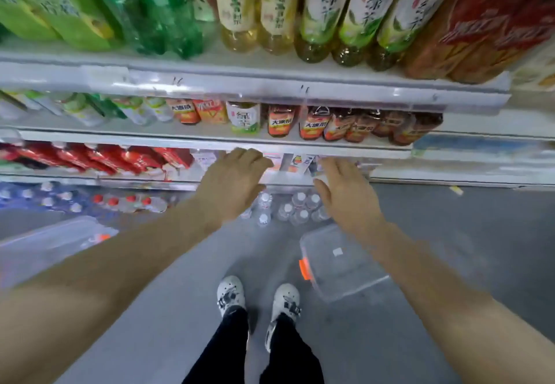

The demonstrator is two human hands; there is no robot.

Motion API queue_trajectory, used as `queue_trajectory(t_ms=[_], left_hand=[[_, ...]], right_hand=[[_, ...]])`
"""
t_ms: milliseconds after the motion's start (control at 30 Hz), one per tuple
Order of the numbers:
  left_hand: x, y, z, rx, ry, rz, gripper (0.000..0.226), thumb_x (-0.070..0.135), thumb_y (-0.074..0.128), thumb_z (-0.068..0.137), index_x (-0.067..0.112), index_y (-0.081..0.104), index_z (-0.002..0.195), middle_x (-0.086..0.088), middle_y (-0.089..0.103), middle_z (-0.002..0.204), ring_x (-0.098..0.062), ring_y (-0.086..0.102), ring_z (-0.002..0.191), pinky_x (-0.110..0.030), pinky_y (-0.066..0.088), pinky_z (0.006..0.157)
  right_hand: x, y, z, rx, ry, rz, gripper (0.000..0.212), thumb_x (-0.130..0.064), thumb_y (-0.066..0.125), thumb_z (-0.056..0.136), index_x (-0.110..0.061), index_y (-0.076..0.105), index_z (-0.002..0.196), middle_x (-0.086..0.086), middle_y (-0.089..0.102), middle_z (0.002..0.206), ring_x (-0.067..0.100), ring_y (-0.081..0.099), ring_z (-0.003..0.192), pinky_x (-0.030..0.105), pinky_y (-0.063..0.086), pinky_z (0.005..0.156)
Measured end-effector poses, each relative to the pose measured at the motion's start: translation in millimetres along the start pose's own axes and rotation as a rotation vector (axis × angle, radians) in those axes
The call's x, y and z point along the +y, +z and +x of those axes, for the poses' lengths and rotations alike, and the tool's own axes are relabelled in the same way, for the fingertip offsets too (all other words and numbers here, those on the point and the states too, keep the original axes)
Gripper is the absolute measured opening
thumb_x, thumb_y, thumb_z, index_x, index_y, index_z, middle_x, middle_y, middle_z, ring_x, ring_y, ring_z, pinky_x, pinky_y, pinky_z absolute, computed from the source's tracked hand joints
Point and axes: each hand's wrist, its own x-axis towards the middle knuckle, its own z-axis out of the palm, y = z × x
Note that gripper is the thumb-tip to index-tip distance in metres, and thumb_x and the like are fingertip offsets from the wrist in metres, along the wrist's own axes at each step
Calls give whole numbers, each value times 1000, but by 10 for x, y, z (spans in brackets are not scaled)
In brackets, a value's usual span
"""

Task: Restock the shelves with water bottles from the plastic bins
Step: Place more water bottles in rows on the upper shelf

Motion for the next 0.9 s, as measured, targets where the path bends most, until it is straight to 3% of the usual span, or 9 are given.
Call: queue_trajectory(t_ms=[133,300,400,633,767,900], left_hand=[[-210,1077,-331,-108,-122,-76,54,15,89,58,10,68,106,-11,67,102,-35,66,86,-41,57,63],[-423,2501,-679,-214,-238,-121,60,15,92,53,10,66,108,-10,65,108,-35,65,91,-39,55,55],[-616,3349,-831,-231,-287,-141,64,7,88,58,4,63,116,-17,62,118,-40,63,98,-41,55,57],[-1119,4820,-931,-228,-333,-140,65,0,73,74,-3,48,134,-23,45,141,-43,45,127,-48,47,96],[-1236,5238,-994,-203,-348,-137,68,-4,70,72,-4,45,136,-21,42,145,-39,42,132,-44,49,93],[-1258,5400,-1060,-194,-368,-148,71,-5,70,72,-4,43,138,-19,39,147,-35,42,132,-41,55,79]], right_hand=[[34,1089,-98,-191,62,77,40,-35,36,89,-14,46,122,17,60,100,39,61,81,43,54,57],[87,2506,-196,-363,79,124,39,-24,59,92,-8,55,127,19,60,112,41,61,95,46,54,70],[58,3322,-238,-456,92,160,44,-26,55,96,-12,45,137,16,55,122,37,56,106,44,49,81],[-33,4940,-122,-449,105,198,53,-28,58,94,-13,39,141,14,52,125,35,54,111,45,46,85],[-40,5476,-137,-404,127,238,50,-26,60,94,-9,44,138,17,51,127,38,54,111,46,45,88],[-30,5700,-197,-355,146,303,40,-18,59,95,-2,49,130,20,53,123,42,57,103,49,45,82]])
